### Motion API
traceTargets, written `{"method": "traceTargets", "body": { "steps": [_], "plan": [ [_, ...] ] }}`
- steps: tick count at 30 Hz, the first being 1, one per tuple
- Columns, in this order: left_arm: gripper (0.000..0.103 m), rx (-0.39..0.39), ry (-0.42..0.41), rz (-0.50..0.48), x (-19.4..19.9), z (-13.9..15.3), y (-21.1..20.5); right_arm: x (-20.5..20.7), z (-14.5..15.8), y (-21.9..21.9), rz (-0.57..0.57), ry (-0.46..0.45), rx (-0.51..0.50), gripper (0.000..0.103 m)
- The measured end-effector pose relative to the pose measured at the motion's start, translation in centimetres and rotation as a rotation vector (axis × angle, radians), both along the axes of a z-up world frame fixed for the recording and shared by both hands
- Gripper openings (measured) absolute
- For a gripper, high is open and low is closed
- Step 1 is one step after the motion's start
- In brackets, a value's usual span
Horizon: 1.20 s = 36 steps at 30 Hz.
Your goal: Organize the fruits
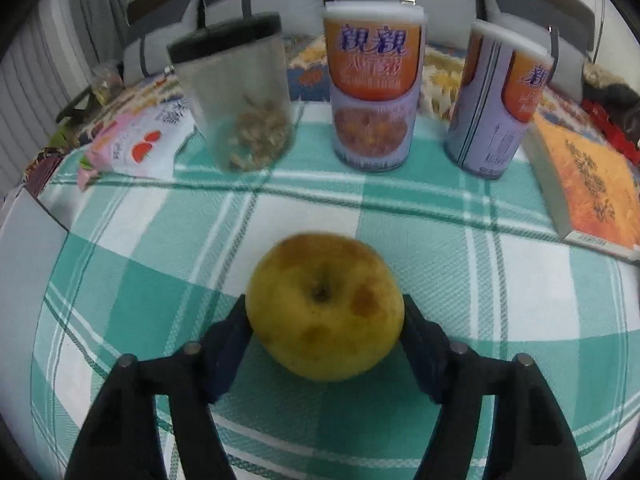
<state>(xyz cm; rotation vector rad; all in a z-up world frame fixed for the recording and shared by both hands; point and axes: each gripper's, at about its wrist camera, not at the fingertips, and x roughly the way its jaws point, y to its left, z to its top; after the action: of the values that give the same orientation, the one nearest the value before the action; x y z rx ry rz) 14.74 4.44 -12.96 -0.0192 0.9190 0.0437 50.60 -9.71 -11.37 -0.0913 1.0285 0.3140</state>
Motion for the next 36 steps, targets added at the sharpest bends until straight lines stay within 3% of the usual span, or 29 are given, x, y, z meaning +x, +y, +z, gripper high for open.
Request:
{"method": "traceTargets", "body": {
  "steps": [5, 8, 11, 14, 18, 21, 25, 29, 33, 36],
  "plan": [
    [0.101, 0.001, 0.0, 0.001, 0.0, 0.0, 0.0, -3.6, 2.3, -2.7, -0.002, 0.034, 0.08, 0.069],
    [0.101, 0.001, 0.0, 0.001, 0.0, 0.0, 0.0, -8.5, 4.6, -4.6, 0.049, 0.058, 0.097, 0.069],
    [0.101, 0.001, 0.0, 0.001, 0.0, 0.0, 0.0, -15.6, 5.8, -6.1, 0.114, 0.108, 0.048, 0.069],
    [0.101, 0.001, 0.0, 0.001, 0.0, 0.0, 0.0, -21.6, 4.7, -7.1, 0.126, 0.156, 0.007, 0.069],
    [0.101, 0.003, 0.001, 0.002, 0.0, -0.1, 0.0, -26.7, 1.9, -7.7, 0.1, 0.146, -0.029, 0.069],
    [0.102, 0.003, 0.004, 0.004, 0.0, -0.1, 0.0, -28.9, 0.4, -8.5, 0.048, 0.099, 0.006, 0.071],
    [0.102, 0.001, 0.007, 0.004, 0.0, -0.1, 0.0, -30.9, 1.1, -9.9, -0.027, 0.034, 0.031, 0.096],
    [0.102, -0.001, 0.015, 0.004, -0.1, -0.1, 0.0, -34.9, 1.4, -11.6, -0.114, 0.009, 0.052, 0.102],
    [0.102, -0.011, 0.054, 0.024, -2.0, 0.0, 0.2, -38.5, 0.2, -11.2, -0.094, -0.038, -0.043, 0.103],
    [0.102, -0.005, 0.042, 0.041, -4.3, -0.1, -0.1, -38.6, -0.5, -10.8, -0.081, -0.037, -0.06, 0.103]
  ]
}}
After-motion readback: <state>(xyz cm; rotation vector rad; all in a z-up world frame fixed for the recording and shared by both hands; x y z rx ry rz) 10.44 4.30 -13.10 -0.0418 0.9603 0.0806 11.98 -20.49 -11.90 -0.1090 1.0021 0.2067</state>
